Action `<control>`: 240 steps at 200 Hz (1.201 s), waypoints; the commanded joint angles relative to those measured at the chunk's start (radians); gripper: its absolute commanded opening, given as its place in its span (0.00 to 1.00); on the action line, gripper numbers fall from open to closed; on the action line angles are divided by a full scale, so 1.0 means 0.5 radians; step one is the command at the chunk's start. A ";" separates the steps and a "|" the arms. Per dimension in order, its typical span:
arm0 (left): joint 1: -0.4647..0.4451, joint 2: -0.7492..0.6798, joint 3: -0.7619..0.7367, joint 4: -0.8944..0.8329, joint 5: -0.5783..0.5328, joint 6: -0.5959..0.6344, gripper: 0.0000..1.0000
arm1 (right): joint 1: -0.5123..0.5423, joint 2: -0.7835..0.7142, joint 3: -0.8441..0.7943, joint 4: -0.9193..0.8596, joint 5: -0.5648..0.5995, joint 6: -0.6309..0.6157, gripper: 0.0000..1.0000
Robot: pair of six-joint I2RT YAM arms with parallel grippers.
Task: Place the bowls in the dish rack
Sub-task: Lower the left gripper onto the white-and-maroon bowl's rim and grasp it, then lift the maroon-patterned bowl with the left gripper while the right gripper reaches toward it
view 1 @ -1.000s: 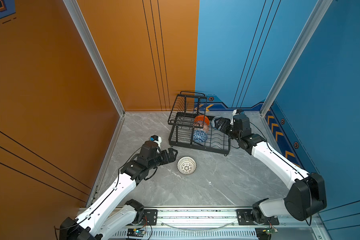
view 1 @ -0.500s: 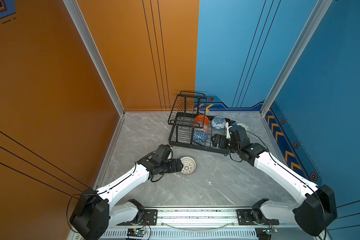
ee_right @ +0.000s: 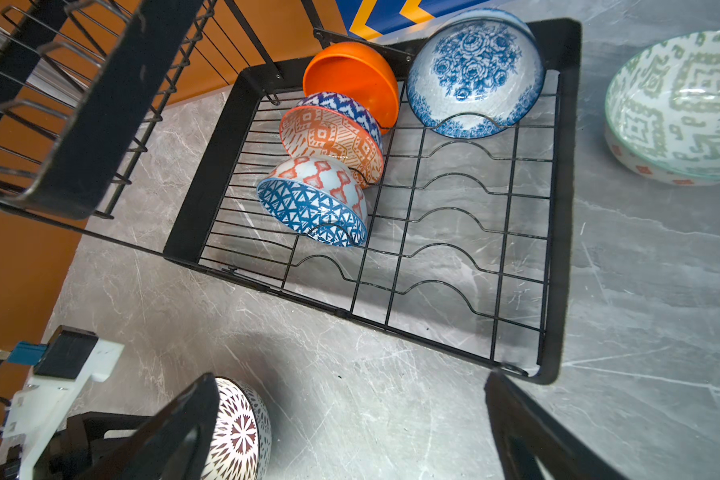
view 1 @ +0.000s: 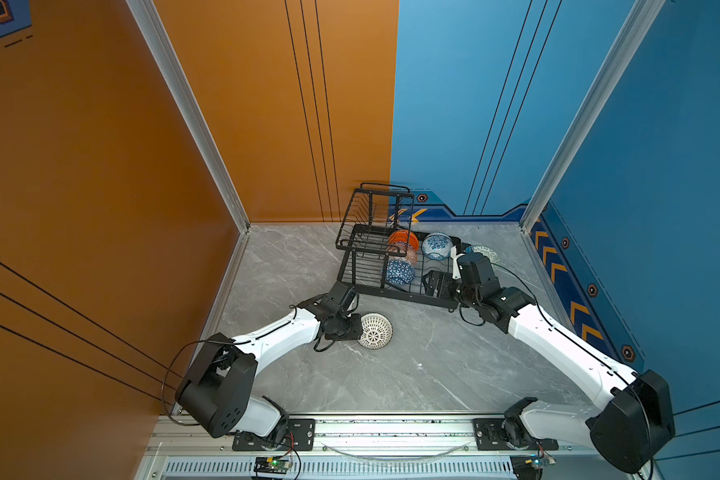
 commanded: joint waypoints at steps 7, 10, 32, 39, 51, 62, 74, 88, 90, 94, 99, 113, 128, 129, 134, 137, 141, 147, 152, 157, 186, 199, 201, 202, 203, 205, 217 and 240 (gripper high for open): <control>-0.006 0.056 0.062 -0.058 -0.064 0.060 0.31 | 0.012 -0.054 -0.014 -0.027 -0.019 -0.003 1.00; -0.006 0.061 0.064 -0.058 -0.064 0.061 0.29 | 0.012 -0.055 -0.013 -0.026 -0.017 0.000 1.00; -0.007 0.094 0.073 -0.059 -0.063 0.066 0.23 | 0.012 -0.054 -0.017 -0.016 0.019 0.005 1.00; -0.008 0.093 0.074 -0.057 -0.067 0.065 0.20 | 0.012 -0.049 -0.013 -0.016 0.033 0.011 1.00; -0.004 0.085 0.074 -0.057 -0.083 0.065 0.16 | 0.008 -0.041 -0.004 -0.016 0.047 0.032 1.00; -0.002 0.069 0.072 -0.059 -0.095 0.065 0.11 | 0.008 -0.034 0.003 -0.018 0.059 0.054 1.00; 0.004 0.044 0.069 -0.057 -0.108 0.060 0.09 | 0.009 -0.030 0.008 -0.018 0.076 0.082 1.00; 0.015 0.006 0.060 -0.055 -0.127 0.053 0.08 | 0.009 -0.026 0.020 -0.034 0.088 0.104 1.00; 0.017 0.002 0.059 -0.054 -0.127 0.051 0.07 | 0.009 -0.025 0.023 -0.039 0.091 0.106 1.00; 0.018 -0.009 0.055 -0.055 -0.132 0.046 0.07 | 0.009 -0.025 0.028 -0.042 0.092 0.111 1.00; 0.023 -0.023 0.055 -0.054 -0.136 0.044 0.05 | 0.008 -0.022 0.032 -0.048 0.093 0.118 1.00; 0.035 -0.061 0.052 -0.056 -0.148 0.034 0.00 | 0.011 -0.019 0.042 -0.055 0.087 0.131 1.00; 0.052 -0.110 0.045 -0.035 -0.153 0.023 0.00 | 0.012 -0.016 0.048 -0.059 0.077 0.146 1.00; 0.055 -0.113 0.045 -0.035 -0.156 0.021 0.00 | 0.012 -0.015 0.048 -0.058 0.074 0.148 1.00; 0.060 -0.131 0.038 -0.026 -0.156 0.012 0.00 | 0.012 -0.014 0.051 -0.063 0.074 0.152 1.00; 0.064 -0.141 0.033 -0.019 -0.156 0.008 0.00 | 0.012 -0.012 0.055 -0.064 0.075 0.153 1.00; 0.070 -0.156 0.027 -0.011 -0.155 0.006 0.00 | 0.012 -0.011 0.056 -0.066 0.071 0.156 1.00; 0.080 -0.177 0.017 0.007 -0.155 -0.001 0.00 | 0.012 -0.007 0.058 -0.068 0.069 0.159 1.00; 0.087 -0.195 0.010 0.014 -0.152 -0.005 0.00 | 0.012 -0.007 0.059 -0.067 0.066 0.162 1.00; 0.097 -0.209 0.005 0.022 -0.149 -0.012 0.00 | 0.012 -0.005 0.061 -0.068 0.063 0.168 1.00; 0.146 -0.398 -0.056 0.098 -0.180 -0.043 0.00 | 0.017 -0.003 0.081 -0.071 0.032 0.195 1.00; 0.177 -0.527 -0.103 0.163 -0.206 -0.067 0.00 | 0.029 -0.004 0.110 -0.080 0.029 0.211 1.00; 0.182 -0.550 -0.112 0.172 -0.212 -0.072 0.00 | 0.032 -0.006 0.115 -0.081 0.029 0.212 1.00; 0.185 -0.560 -0.115 0.177 -0.215 -0.074 0.00 | 0.031 -0.005 0.117 -0.082 0.029 0.213 1.00; 0.186 -0.570 -0.119 0.181 -0.220 -0.076 0.00 | 0.034 -0.004 0.121 -0.083 0.029 0.216 1.00; 0.191 -0.595 -0.129 0.193 -0.225 -0.078 0.00 | 0.039 -0.004 0.124 -0.087 0.028 0.218 1.00; 0.215 -0.732 -0.175 0.252 -0.275 -0.096 0.00 | 0.063 -0.014 0.153 -0.089 0.034 0.243 1.00; 0.247 -0.974 -0.225 0.324 -0.387 -0.111 0.00 | 0.143 -0.017 0.234 -0.092 0.055 0.276 1.00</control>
